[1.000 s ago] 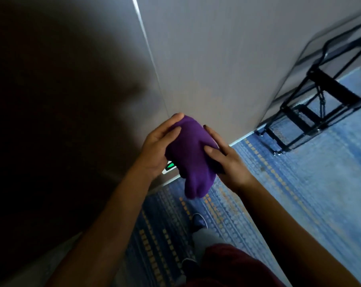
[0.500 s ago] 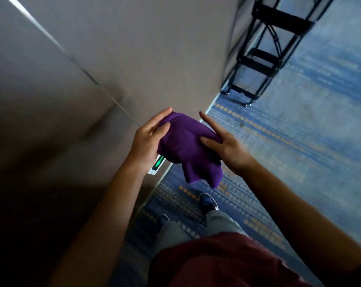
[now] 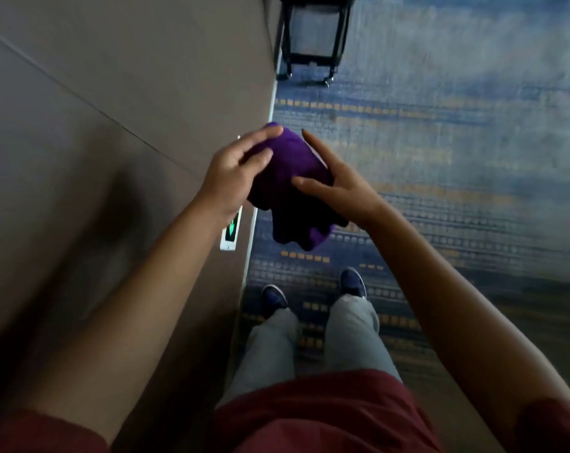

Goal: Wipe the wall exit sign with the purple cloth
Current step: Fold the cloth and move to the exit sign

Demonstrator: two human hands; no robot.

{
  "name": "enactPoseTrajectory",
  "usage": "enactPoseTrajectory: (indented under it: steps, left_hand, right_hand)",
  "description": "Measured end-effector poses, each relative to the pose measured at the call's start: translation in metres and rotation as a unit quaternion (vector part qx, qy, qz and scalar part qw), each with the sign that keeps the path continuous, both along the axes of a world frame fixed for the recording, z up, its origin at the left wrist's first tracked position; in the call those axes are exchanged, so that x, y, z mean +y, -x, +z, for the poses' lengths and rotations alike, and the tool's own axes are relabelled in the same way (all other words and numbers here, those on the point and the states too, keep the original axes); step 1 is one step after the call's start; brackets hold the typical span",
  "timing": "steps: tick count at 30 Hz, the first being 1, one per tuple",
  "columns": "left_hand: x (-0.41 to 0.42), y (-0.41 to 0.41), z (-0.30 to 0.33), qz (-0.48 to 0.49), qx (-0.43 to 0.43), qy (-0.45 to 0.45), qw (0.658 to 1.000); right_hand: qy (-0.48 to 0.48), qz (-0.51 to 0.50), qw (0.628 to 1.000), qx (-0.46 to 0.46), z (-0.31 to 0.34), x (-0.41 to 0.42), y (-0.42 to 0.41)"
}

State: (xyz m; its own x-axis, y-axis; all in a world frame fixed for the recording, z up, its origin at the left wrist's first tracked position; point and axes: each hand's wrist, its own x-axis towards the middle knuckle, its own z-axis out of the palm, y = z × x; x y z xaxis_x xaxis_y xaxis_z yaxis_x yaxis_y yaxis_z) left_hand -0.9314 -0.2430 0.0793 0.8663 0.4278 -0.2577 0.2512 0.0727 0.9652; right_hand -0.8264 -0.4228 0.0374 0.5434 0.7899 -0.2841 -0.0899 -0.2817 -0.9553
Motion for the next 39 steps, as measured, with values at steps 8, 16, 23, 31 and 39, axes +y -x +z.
enactPoseTrajectory:
  steps: [8,16,23,31,39]
  left_hand:
    - [0.003,0.001,-0.126,0.042,0.016,-0.1,0.994]
    - [0.012,-0.019,-0.277,0.042,-0.021,-0.236,0.971]
    - [0.049,0.001,-0.392,0.064,-0.02,-0.245,0.967]
    - [0.062,0.018,-0.439,0.101,-0.066,-0.247,0.961]
    - [0.064,0.049,-0.381,0.121,-0.072,-0.243,0.96]
  right_hand:
    - [-0.047,-0.047,0.996,-0.051,-0.137,0.005,0.025]
    - [-0.077,-0.079,0.989,-0.099,-0.298,0.026,0.02]
    - [-0.12,-0.049,0.979,-0.156,-0.423,0.074,0.034]
    - [-0.157,-0.058,0.961,-0.221,-0.473,0.11,0.044]
    - [-0.177,-0.072,0.945,-0.266,-0.425,0.134,0.061]
